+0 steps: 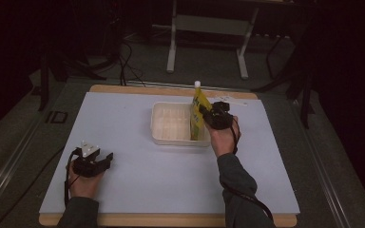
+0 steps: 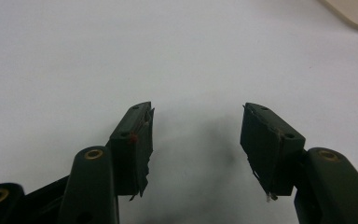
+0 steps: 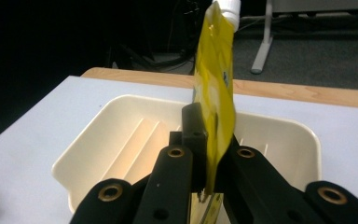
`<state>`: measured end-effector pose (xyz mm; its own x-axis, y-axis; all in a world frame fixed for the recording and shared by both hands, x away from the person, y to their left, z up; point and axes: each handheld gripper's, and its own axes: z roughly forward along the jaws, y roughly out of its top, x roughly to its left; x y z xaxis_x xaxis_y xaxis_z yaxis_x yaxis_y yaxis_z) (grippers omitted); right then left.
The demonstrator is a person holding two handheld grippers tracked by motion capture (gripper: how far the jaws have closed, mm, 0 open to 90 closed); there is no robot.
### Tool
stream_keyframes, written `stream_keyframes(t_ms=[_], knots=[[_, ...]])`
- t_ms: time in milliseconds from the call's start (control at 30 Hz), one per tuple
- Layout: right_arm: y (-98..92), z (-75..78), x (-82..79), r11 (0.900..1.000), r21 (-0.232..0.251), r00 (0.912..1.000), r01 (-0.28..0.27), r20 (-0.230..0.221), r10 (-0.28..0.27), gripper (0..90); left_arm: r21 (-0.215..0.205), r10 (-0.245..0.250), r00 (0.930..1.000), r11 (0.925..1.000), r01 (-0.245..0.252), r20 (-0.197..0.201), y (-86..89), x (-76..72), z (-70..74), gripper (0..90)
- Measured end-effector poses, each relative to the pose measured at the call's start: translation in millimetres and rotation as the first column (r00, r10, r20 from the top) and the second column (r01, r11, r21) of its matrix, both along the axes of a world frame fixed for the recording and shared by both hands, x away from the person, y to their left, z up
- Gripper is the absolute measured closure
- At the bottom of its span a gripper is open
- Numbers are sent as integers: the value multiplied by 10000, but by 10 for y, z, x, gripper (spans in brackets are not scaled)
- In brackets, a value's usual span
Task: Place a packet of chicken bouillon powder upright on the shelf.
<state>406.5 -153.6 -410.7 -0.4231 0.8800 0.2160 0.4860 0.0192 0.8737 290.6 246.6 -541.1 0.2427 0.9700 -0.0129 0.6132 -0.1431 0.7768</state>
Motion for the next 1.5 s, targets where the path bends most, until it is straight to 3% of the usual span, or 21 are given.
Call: stream_keyframes(t_ms=[33,133,233,267,433,533,567,767,833,1000,1067,1133,1367,1500], knots=[[0,0,0,10000,0,10000,0,0,0,900,0,0,10000,10000,0,0,0,0,0,434],[-1,19,25,9974,681,9984,252,-515,-217,900,-29,11,10000,10000,-11,16,-1,2,-2,434],[5,24,32,9959,819,9976,392,-594,-344,900,-38,15,10000,10000,-14,18,-1,2,-2,433],[10,24,39,9930,1076,9966,485,-723,-408,900,-38,15,10000,10000,-15,6,1,3,-2,434],[11,8,29,9919,1190,9968,438,-713,-355,900,-44,2,10000,10000,-2,2,1,3,-2,433],[10,8,19,9958,900,9981,179,-611,-124,900,-27,7,10000,10000,-7,8,-1,3,-2,433],[0,23,9,9987,499,9984,68,-559,-40,890,-28,11,10000,10000,-11,16,-1,3,-2,433],[12,-29,-16,9980,-200,9941,-601,-917,581,687,23,-1,10000,10000,1,-11,-1,3,-1,433],[17,-37,-36,9960,-418,9937,-789,-831,752,612,-17,-2,10000,10000,2,8,0,3,-1,433],[9,-16,-77,9776,-1496,9888,-1479,-419,1432,476,6,-10,10000,10000,10,-5,-1,2,0,432],[1,-8,-85,9742,-1595,9870,-1599,-432,1549,459,1,-9,10000,10000,9,-5,-1,2,0,431],[-30,9,-113,9629,-1911,9815,-1904,-584,1825,418,-24,13,10000,10000,-13,7,-2,2,-1,431],[-167,23,-197,9561,-2083,9773,-2063,-925,1907,391,-11,35,10000,10000,-35,12,0,3,-2,425],[-256,25,-287,9502,-2019,9699,-2373,-1041,2201,389,29,28,10000,10000,-28,-6,0,2,-1,422]])
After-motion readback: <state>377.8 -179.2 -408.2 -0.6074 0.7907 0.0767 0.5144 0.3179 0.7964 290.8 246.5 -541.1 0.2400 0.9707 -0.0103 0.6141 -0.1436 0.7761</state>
